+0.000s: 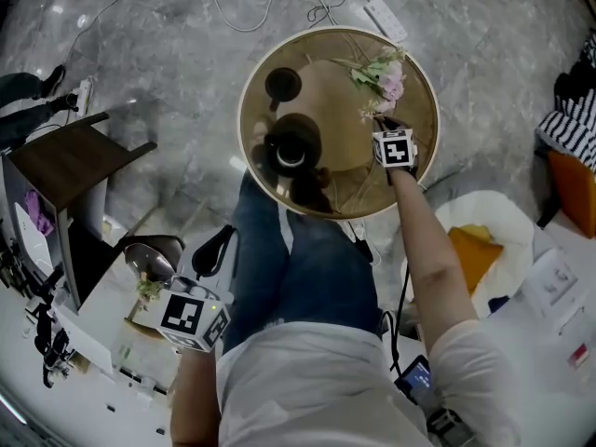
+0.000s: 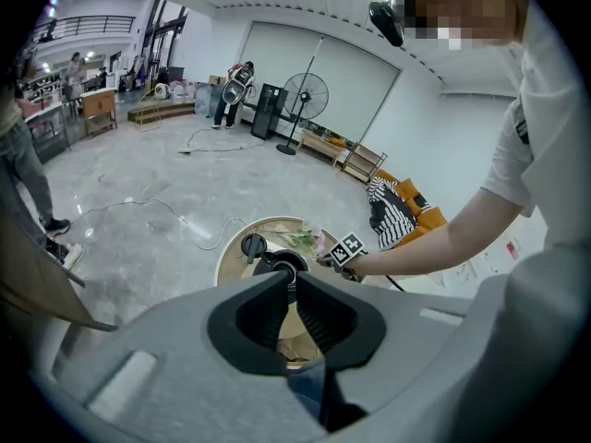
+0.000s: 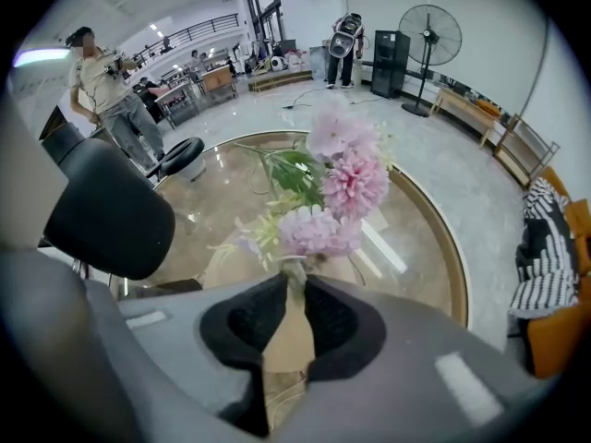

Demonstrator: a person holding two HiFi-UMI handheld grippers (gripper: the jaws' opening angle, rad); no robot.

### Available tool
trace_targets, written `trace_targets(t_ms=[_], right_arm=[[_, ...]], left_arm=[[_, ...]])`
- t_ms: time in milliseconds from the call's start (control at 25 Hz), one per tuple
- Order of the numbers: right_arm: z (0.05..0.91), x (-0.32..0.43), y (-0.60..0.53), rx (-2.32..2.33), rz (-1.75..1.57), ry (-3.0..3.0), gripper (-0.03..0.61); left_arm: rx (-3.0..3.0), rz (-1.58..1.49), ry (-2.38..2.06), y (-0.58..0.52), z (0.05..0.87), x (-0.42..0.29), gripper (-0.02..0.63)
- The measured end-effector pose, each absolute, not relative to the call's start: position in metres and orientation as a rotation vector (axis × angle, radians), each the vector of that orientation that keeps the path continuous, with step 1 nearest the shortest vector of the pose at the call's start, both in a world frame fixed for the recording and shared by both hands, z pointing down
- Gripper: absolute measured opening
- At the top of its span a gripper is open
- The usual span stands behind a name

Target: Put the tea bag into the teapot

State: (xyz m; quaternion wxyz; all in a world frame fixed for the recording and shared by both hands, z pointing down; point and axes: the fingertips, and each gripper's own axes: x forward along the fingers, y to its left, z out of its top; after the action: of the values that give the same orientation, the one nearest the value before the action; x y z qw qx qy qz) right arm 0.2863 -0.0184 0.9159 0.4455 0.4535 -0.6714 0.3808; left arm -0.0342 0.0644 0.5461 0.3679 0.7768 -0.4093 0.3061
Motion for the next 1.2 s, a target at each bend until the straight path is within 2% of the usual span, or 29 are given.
trace_targets(t_ms=[240, 760, 1200], right_arm=[[0.907, 0.290, -0.018, 1.134, 0.929, -1.679, 0.009], [0.839, 0.271, -0.008, 1.130, 0.927, -1.773, 0.005], [0.754, 0.196, 0.011, 1.080, 0.893, -1.894, 0.005]], left_arm=[[2.002, 0.780, -1.055, 0.066, 0.548, -0.028, 0.011], [2.103, 0.730, -1.055, 0.062, 0.525, -0.023, 0.011], [2.156, 0.678, -1.043, 0.076, 0.505, -0.062, 0.011]])
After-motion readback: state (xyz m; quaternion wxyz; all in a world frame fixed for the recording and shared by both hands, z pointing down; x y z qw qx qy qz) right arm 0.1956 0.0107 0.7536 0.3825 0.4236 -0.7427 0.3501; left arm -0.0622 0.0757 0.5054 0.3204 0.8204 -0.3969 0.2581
